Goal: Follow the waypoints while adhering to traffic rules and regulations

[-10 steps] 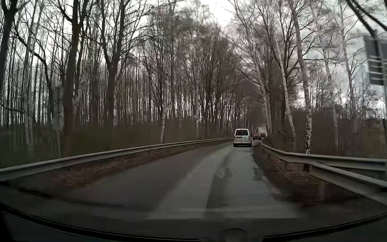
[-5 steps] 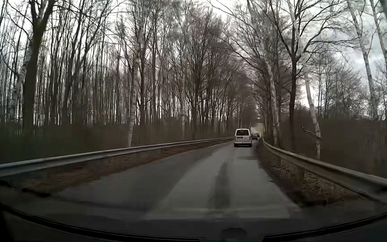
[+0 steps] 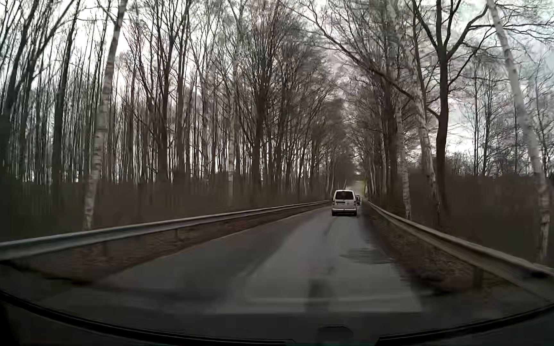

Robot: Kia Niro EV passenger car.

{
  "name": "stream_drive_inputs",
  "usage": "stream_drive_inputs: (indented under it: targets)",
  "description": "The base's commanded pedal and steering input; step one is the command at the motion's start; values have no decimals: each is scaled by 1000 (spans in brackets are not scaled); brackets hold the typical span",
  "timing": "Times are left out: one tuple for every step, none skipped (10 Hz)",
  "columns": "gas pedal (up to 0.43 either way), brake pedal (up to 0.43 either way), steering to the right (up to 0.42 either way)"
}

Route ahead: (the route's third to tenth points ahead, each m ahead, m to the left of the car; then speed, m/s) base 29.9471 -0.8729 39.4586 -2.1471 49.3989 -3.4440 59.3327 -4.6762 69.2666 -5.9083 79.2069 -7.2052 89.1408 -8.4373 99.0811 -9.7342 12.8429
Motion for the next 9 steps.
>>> stream_drive_inputs:
  targets:
    - [169, 0, 38]
    - [169, 0, 38]
    - [169, 0, 38]
    - [130, 0, 38]
    - [118, 0, 38]
    - [39, 0, 38]
    - [28, 0, 38]
    - [28, 0, 37]
    - [47, 0, 36]
